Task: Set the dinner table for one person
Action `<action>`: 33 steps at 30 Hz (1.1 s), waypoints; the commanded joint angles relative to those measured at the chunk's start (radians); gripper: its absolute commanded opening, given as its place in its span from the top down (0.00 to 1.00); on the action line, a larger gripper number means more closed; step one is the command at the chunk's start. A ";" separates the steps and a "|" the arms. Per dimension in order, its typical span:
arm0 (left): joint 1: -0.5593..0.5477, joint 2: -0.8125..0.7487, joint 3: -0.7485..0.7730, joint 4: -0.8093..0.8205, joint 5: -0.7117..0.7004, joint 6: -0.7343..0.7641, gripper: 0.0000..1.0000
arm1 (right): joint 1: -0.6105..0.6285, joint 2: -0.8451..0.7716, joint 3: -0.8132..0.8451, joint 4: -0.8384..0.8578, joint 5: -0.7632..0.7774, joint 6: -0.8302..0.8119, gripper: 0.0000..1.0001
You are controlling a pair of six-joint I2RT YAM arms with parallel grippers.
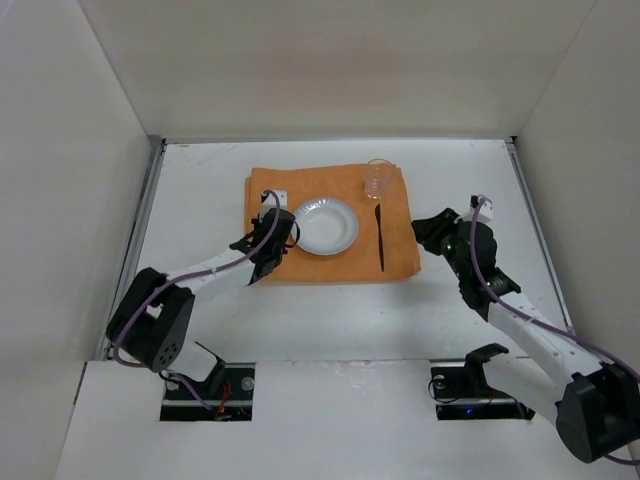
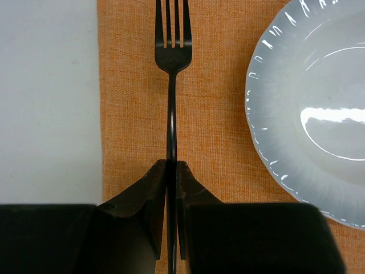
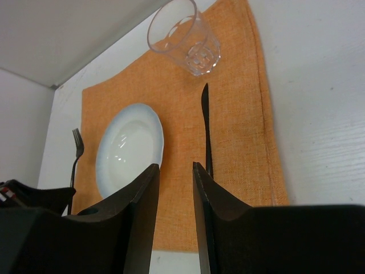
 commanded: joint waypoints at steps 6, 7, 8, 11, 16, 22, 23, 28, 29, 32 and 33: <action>0.017 0.112 0.093 0.083 0.060 0.002 0.94 | 0.029 0.021 0.011 0.072 0.006 -0.004 0.64; 0.017 0.126 0.099 0.084 0.057 0.002 0.94 | 0.029 0.024 0.011 0.072 0.003 -0.004 0.64; 0.018 0.135 0.102 0.089 0.057 0.002 0.94 | 0.029 0.026 0.012 0.072 0.002 -0.004 0.64; 0.027 0.172 0.116 0.095 0.055 0.002 0.94 | 0.031 0.027 0.012 0.074 0.006 -0.009 0.64; 0.031 0.221 0.122 0.101 0.040 0.001 0.95 | 0.032 0.032 0.014 0.077 0.003 -0.009 0.64; 0.031 0.247 0.089 0.103 0.004 -0.046 0.93 | 0.032 0.032 0.012 0.077 0.003 -0.009 0.63; 0.031 0.253 0.082 0.104 0.003 -0.057 0.92 | 0.032 0.030 0.012 0.077 0.003 -0.009 0.63; 0.024 0.232 0.032 0.146 -0.025 -0.089 0.79 | 0.032 0.024 0.012 0.074 0.006 -0.011 0.63; 0.023 0.220 0.024 0.149 -0.032 -0.094 0.75 | 0.032 0.023 0.011 0.076 0.008 -0.012 0.63; 0.012 0.143 -0.010 0.143 -0.061 -0.114 0.59 | 0.032 0.038 0.014 0.071 0.008 -0.012 0.61; 0.009 0.108 -0.026 0.141 -0.075 -0.122 0.55 | 0.032 0.041 0.016 0.071 0.008 -0.012 0.60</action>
